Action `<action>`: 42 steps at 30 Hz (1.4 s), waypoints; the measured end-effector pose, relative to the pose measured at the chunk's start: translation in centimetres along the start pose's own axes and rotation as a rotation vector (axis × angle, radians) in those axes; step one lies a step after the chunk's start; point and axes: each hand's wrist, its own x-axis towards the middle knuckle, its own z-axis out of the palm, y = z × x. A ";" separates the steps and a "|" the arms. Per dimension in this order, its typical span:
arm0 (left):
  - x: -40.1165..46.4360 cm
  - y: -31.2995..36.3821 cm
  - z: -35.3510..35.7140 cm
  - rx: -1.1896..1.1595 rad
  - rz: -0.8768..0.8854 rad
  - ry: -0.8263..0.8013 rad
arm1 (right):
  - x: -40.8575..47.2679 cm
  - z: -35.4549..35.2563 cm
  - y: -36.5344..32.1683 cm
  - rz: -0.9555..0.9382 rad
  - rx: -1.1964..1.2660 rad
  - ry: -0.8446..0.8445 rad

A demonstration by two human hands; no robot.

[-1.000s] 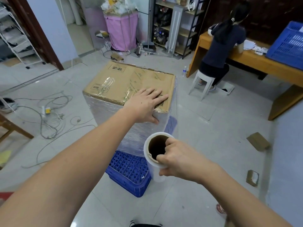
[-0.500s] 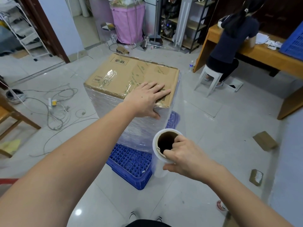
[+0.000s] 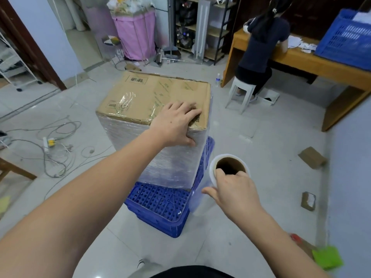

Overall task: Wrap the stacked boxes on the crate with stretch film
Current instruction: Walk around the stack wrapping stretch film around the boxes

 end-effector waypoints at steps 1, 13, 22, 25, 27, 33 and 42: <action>-0.2 0.0 0.0 0.003 0.009 0.018 | -0.1 0.0 0.0 0.040 0.022 0.002; -0.9 -9.4 -0.7 -0.045 0.434 -0.134 | 1.1 0.5 -5.5 0.452 -0.025 0.098; -0.5 -10.2 0.3 -0.082 0.358 -0.104 | 0.6 0.8 -7.0 0.369 -0.006 0.206; -0.4 -10.3 0.4 -0.083 0.357 -0.097 | -0.1 0.0 -7.5 0.243 -0.003 0.227; -0.6 -10.4 0.6 -0.093 0.356 -0.092 | -0.4 -1.0 -8.1 0.159 -0.027 0.235; -0.9 -10.2 0.5 -0.104 0.341 -0.106 | 0.5 -1.5 -12.8 -0.041 -0.029 0.234; -1.1 -10.0 0.1 -0.106 0.332 -0.117 | 2.0 -3.1 -16.2 -0.147 0.032 0.091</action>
